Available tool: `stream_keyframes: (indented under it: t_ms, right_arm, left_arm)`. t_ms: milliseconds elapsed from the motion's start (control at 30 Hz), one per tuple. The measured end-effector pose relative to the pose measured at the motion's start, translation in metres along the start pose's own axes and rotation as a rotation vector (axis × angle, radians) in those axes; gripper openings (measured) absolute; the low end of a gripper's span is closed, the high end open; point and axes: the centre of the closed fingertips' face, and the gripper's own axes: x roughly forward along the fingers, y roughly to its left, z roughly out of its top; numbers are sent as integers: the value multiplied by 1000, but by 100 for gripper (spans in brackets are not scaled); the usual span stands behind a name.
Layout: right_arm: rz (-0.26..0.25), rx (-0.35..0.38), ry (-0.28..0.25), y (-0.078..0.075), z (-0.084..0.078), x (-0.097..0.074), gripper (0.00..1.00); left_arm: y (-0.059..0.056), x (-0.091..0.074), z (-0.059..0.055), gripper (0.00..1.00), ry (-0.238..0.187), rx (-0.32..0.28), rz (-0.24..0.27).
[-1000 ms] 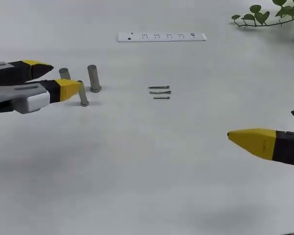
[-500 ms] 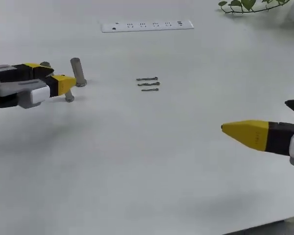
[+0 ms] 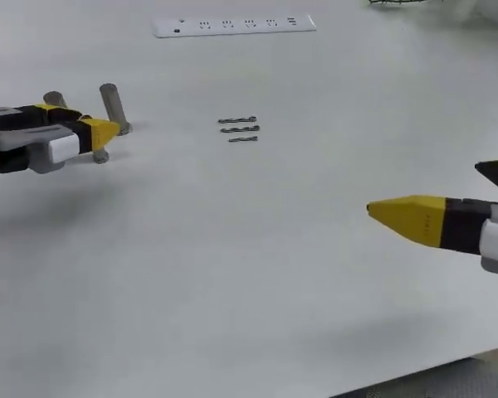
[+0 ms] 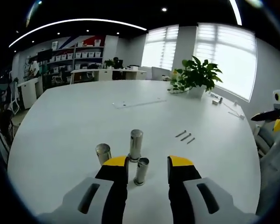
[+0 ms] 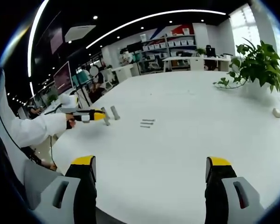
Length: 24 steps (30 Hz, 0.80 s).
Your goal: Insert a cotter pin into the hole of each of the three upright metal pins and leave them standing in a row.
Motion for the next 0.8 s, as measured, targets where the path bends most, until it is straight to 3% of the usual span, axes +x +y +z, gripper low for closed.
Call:
stream_keyframes:
  t_ms: [133,433,700,767,800]
  right_arm:
    - [-9,8,-6,-3,1,0,96]
    - [-25,-4,-15,-6,5,-2,96]
    - [-18,-1,-13,-4,3,-1,96]
    - [-13,-1,-11,-3,3,-1,96]
    - [-14,-1,-11,-3,3,0,96]
  left_arm:
    - [-5,1,-1,29,4,3,-1]
    - [-8,7,-17,24,54,-6,1]
    - [-7,7,-16,11,49,0,32]
    - [-8,6,-18,8,55,-56,35]
    - [-8,6,-16,8,49,-46,31]
